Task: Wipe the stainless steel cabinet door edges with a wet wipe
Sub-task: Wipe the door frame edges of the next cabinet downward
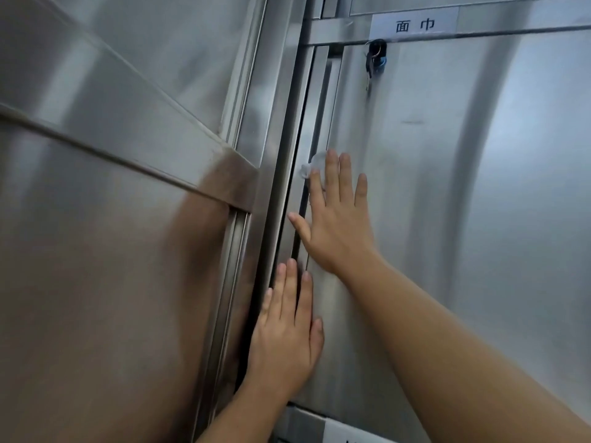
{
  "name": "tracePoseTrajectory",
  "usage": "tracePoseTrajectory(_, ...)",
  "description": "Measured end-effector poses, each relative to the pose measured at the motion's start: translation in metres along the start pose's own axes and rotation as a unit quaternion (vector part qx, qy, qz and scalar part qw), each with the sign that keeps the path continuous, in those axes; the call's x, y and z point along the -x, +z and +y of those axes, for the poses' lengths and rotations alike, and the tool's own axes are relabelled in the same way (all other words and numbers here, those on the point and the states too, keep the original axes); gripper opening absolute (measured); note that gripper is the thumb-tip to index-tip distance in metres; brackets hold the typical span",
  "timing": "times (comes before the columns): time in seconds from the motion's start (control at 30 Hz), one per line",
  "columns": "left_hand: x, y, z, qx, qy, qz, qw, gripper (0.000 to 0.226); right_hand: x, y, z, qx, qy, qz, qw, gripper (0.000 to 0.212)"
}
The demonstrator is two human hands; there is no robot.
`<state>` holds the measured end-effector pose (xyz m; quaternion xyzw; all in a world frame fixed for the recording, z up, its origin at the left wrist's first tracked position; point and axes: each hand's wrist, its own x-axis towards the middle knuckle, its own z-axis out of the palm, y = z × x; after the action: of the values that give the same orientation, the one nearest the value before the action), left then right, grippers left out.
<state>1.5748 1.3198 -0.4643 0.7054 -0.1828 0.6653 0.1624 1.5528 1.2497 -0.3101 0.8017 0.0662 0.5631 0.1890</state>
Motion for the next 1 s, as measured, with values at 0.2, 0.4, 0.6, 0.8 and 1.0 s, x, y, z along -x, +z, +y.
tracePoseTrajectory(0.2, 0.022, -0.002, 0.000, 0.000, -0.003, -0.022, 1.000, 0.051, 0.026, 0.008, -0.012, 0.005, 0.004, 0.000, 1.000, 0.075)
tracePoseTrajectory(0.4, 0.044, -0.007, 0.005, -0.004, -0.022, -0.049, 0.999, 0.053, 0.047, 0.012, -0.021, -0.002, 0.010, -0.015, 1.000, 0.074)
tracePoseTrajectory(0.6, 0.079, -0.012, 0.011, -0.004, -0.048, -0.105, 0.993, 0.055, 0.078, 0.018, -0.034, -0.011, 0.004, -0.034, 0.999, 0.073)
tracePoseTrajectory(0.8, 0.119, -0.020, 0.011, 0.018, -0.054, -0.159, 0.986, 0.053, 0.104, 0.024, -0.043, -0.013, -0.002, -0.048, 0.999, 0.071)
tracePoseTrajectory(1.0, 0.149, -0.027, 0.009, 0.013, -0.063, -0.209, 0.976, 0.056, 0.121, 0.026, -0.048, -0.019, -0.008, -0.065, 0.998, 0.071)
